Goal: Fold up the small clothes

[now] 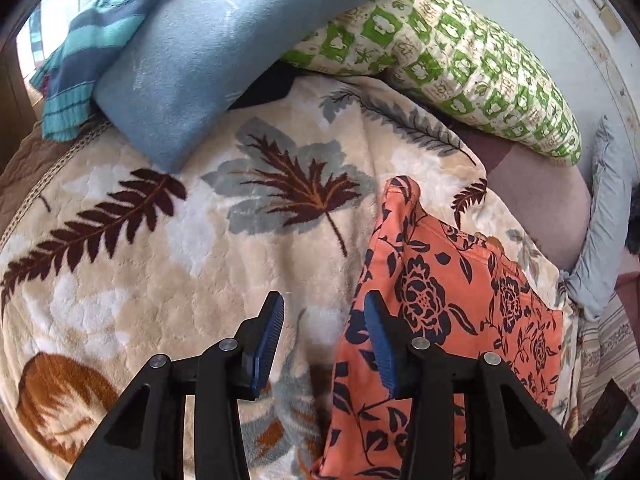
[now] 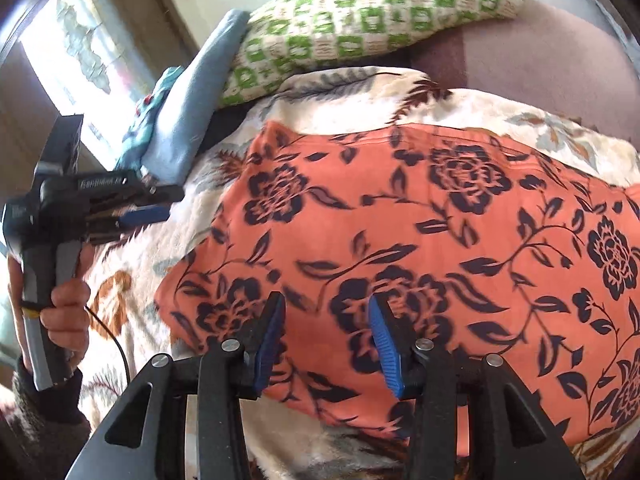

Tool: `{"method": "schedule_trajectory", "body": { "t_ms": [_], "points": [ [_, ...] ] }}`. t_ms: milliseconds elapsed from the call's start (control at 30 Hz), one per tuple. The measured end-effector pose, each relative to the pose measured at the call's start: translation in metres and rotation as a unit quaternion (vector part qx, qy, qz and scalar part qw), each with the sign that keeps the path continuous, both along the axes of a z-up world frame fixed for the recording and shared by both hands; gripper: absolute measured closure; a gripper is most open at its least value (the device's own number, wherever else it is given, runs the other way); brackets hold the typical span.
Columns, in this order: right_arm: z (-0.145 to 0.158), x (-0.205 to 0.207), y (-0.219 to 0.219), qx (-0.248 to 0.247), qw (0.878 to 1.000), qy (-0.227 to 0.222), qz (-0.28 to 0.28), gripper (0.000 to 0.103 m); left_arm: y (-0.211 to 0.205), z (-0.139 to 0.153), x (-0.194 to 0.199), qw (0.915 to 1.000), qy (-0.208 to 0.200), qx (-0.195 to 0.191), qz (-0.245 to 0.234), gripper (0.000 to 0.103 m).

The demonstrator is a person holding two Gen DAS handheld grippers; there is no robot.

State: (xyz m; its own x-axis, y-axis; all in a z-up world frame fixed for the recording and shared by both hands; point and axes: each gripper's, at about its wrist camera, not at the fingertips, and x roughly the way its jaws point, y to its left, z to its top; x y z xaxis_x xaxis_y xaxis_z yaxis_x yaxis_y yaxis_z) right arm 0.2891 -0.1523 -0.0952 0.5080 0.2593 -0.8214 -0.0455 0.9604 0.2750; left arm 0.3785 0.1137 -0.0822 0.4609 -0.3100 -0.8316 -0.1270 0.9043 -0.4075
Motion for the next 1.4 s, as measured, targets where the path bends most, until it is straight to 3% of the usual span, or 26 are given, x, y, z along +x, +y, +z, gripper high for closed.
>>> {"method": "schedule_trajectory", "body": {
  "t_ms": [133, 200, 300, 400, 467, 533, 667, 700, 767, 900, 1133, 1267, 1333, 1400],
  "points": [
    [0.007, 0.019, -0.108, 0.0, 0.992, -0.009, -0.125, 0.059, -0.029, -0.009, 0.03, 0.9973, 0.016, 0.046, -0.054, 0.061],
    [0.017, 0.02, -0.168, -0.018, 0.981, -0.023, -0.193, 0.058, -0.043, -0.012, 0.043, 0.9947, 0.016, 0.06, -0.082, 0.061],
    [0.023, 0.021, -0.244, -0.019, 0.96, -0.027, -0.276, 0.047, -0.06, -0.015, 0.062, 0.9927, 0.014, 0.052, -0.108, 0.06],
    [0.012, 0.031, -0.28, 0.019, 0.956, -0.017, -0.292, 0.046, -0.073, -0.023, 0.081, 0.9917, 0.019, 0.053, -0.115, 0.059],
    [0.002, 0.042, -0.283, 0.036, 0.962, -0.009, -0.271, 0.046, -0.08, -0.028, 0.094, 0.9913, 0.021, 0.061, -0.115, 0.057],
    [-0.008, 0.057, -0.276, 0.003, 0.967, 0.006, -0.253, 0.047, -0.082, -0.034, 0.106, 0.9919, 0.029, 0.062, -0.107, 0.056],
    [-0.026, 0.075, -0.267, -0.03, 0.971, 0.031, -0.237, 0.049, -0.085, -0.048, 0.118, 0.9954, 0.055, 0.022, -0.075, 0.057],
    [-0.025, 0.076, -0.266, -0.031, 0.973, 0.022, -0.229, 0.057, -0.086, -0.048, 0.119, 0.9954, 0.055, 0.025, -0.075, 0.06],
    [-0.017, 0.077, -0.263, -0.03, 0.977, 0.001, -0.209, 0.098, -0.089, -0.043, 0.119, 0.9956, 0.034, 0.039, -0.078, 0.076],
    [0.001, 0.069, -0.273, 0.001, 0.975, -0.043, -0.218, 0.098, -0.082, -0.034, 0.116, 0.9979, 0.006, 0.032, -0.055, 0.084],
    [-0.042, 0.068, -0.3, 0.02, 0.961, 0.02, -0.276, 0.097, -0.083, -0.053, 0.124, 0.9971, 0.021, 0.066, -0.034, 0.085],
    [-0.024, 0.055, -0.291, 0.014, 0.96, 0.005, -0.28, 0.078, -0.07, -0.039, 0.114, 0.9983, 0.032, 0.02, -0.045, 0.085],
    [-0.006, 0.04, -0.281, 0.014, 0.966, -0.014, -0.259, 0.077, -0.055, -0.03, 0.099, 0.998, 0.04, -0.001, -0.048, 0.082],
    [0.007, 0.018, -0.268, 0.029, 0.972, -0.027, -0.23, 0.067, -0.043, -0.022, 0.073, 0.9969, 0.041, -0.022, -0.064, 0.069]
  ]
}}
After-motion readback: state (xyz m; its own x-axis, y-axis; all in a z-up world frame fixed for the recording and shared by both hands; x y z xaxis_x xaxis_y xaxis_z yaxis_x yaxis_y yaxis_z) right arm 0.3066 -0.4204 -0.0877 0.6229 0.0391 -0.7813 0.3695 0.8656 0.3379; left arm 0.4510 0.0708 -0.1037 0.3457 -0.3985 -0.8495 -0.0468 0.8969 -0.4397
